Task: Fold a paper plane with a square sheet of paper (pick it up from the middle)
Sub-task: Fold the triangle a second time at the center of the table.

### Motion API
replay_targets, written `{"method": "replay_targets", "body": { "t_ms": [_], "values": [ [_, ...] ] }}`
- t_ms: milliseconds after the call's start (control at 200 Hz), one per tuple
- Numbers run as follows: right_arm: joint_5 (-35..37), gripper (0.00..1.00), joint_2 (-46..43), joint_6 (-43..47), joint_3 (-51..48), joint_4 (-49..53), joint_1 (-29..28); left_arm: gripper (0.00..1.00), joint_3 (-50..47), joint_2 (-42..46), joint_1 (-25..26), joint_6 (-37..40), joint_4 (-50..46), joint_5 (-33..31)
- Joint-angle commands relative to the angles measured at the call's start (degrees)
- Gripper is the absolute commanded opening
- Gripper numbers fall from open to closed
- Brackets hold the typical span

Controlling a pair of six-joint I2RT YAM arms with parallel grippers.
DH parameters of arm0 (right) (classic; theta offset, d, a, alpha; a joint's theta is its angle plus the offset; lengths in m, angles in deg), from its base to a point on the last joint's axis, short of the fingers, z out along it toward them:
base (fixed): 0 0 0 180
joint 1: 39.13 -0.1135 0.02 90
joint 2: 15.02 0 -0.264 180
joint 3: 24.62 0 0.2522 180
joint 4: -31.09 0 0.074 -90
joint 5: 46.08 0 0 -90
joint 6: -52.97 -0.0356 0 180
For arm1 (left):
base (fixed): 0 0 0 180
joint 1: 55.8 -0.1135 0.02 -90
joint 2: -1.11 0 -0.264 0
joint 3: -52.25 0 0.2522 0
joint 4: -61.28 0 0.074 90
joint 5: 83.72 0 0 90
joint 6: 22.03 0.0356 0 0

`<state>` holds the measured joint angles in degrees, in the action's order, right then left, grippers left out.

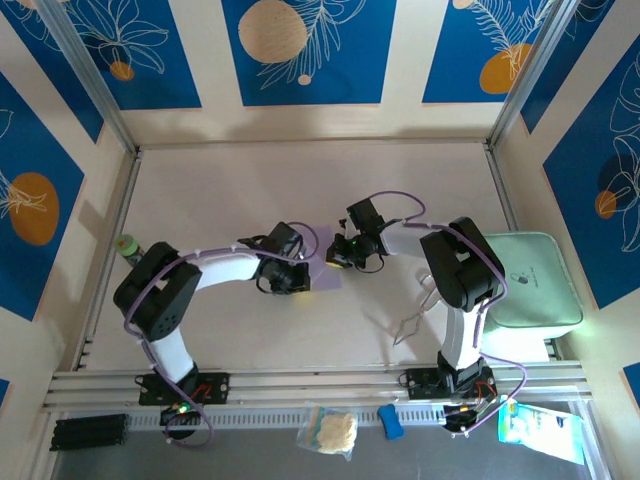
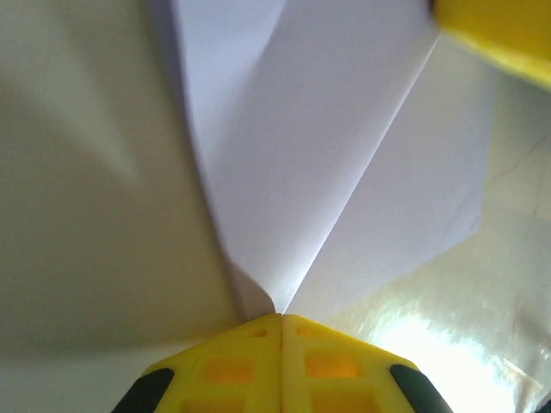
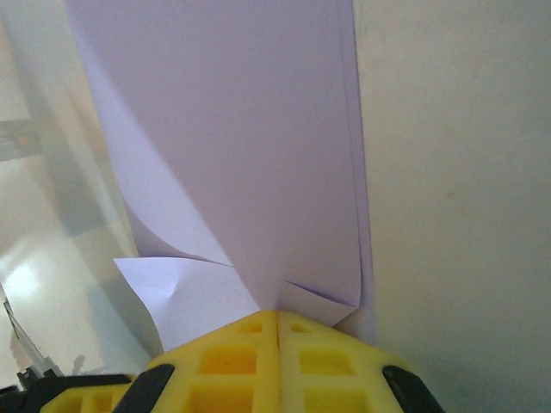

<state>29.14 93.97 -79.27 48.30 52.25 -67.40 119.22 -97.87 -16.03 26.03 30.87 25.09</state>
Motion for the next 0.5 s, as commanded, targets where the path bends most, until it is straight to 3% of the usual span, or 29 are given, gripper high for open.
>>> {"method": "replay_targets", "body": {
  "t_ms": [0, 110, 225, 335, 495],
  "values": [
    [1.48, 0.06, 0.33, 0.95, 1.33, 2.5, 0.22, 0.11, -0.11, 4.6, -0.09, -0.73, -1.56, -0.18],
    [-0.41, 0.09, -2.06, 0.04, 2.17, 1.61, 0.11, 0.18, 1.84, 5.87, -0.53, -1.54, 1.71, -1.19],
    [0.69, 0.21, -5.62, -2.9, 0.39, -0.27, 0.09, 0.23, 4.07, 4.06, -1.73, -2.68, 4.93, -2.02],
    [2.25, 0.31, -8.83, -7.65, -3.87, -3.32, 0.86, 0.23, 7.02, 0.76, -3.02, -2.54, 5.91, -2.26],
    [4.3, 0.36, -11.86, -12.63, -8.29, -5.34, 1.36, 0.18, 9.86, -3.53, -3.89, -2.45, 6.29, -2.51]
  ]
}}
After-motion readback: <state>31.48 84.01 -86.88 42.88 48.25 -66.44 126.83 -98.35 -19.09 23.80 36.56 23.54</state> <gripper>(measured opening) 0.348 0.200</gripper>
